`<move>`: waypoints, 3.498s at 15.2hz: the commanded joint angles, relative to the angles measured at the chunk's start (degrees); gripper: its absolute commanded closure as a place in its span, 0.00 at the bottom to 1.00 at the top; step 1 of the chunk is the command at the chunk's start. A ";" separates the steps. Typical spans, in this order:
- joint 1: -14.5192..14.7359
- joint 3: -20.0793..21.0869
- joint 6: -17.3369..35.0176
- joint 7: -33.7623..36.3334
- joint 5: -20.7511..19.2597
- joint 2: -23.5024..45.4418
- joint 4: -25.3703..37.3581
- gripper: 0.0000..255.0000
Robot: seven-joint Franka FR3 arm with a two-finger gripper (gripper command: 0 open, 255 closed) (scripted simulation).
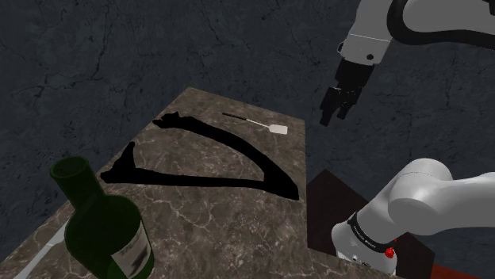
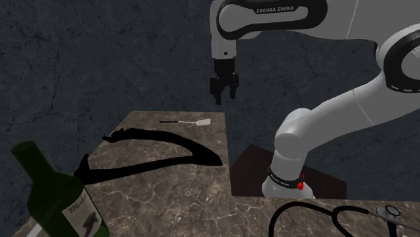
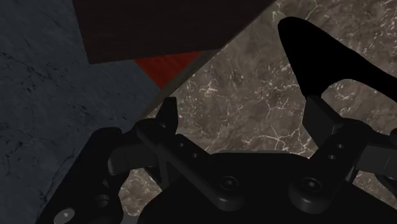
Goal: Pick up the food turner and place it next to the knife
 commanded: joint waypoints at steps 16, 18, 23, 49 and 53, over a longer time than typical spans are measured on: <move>2.42 -7.56 29.31 -26.00 -6.14 25.53 2.23 0.00; 2.86 -8.21 32.49 -29.28 -6.09 29.68 4.06 0.00; 3.84 -9.16 39.16 -37.44 -5.06 40.16 9.99 0.00; 4.29 -8.81 48.92 -45.10 -2.75 53.13 15.06 1.00; 4.29 -8.81 48.92 -45.10 -2.75 53.13 15.06 1.00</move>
